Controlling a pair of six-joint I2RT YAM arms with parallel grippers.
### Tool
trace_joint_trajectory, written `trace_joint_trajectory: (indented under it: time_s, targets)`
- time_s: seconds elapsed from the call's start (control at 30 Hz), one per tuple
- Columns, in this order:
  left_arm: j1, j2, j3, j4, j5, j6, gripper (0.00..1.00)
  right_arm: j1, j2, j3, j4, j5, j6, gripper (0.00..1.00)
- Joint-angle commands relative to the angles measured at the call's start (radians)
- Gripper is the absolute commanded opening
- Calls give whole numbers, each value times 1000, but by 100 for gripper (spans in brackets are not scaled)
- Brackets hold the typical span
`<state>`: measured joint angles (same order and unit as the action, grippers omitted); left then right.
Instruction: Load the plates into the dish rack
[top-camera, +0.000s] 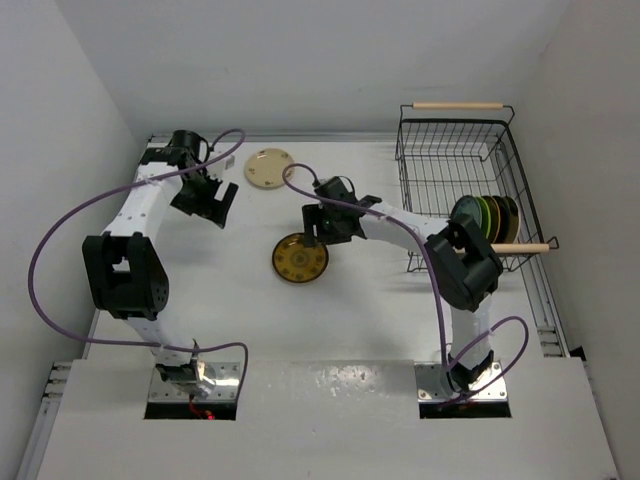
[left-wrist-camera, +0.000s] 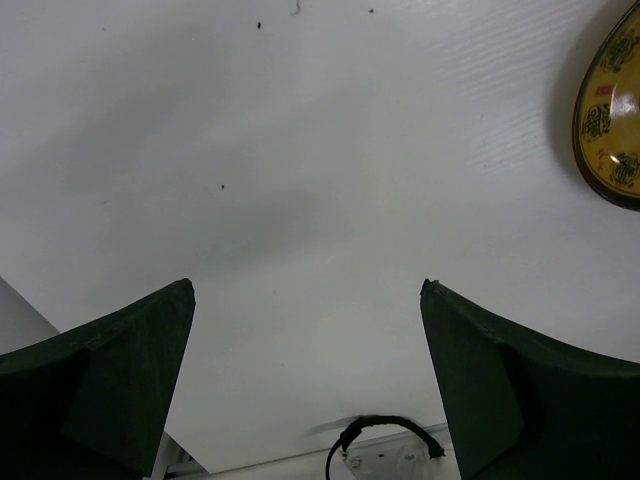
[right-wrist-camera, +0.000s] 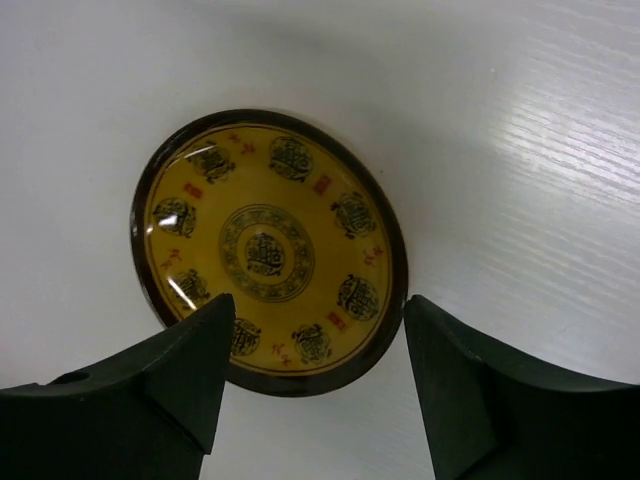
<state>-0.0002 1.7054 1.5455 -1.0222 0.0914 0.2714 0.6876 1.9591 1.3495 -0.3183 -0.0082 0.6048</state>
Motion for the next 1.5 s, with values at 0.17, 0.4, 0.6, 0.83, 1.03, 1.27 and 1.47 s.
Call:
trace_joint_trajectory:
  time_s: [0.17, 0.4, 0.6, 0.83, 1.03, 1.27, 1.47]
  targets:
    - [25, -30, -18, 20, 2, -15, 100, -3, -9, -133, 70, 2, 119, 62]
    - [25, 3, 19, 10, 25, -15, 100, -11, 70, -162, 123, -27, 124, 49]
    - [34, -6, 19, 10, 34, -15, 100, -17, 37, -214, 200, -1, 70, 0]
    - [34, -15, 10, 10, 34, -15, 100, -48, -178, -194, 228, 80, -57, 0]
    - [34, -6, 10, 10, 34, -15, 100, -101, -391, -29, 117, 275, -232, 0]
    - [34, -6, 10, 10, 34, -6, 100, -302, -638, -35, 87, 597, -496, 0]
    - [34, 3, 10, 10, 44, -6, 100, -489, -683, -82, 88, 746, -773, 0]
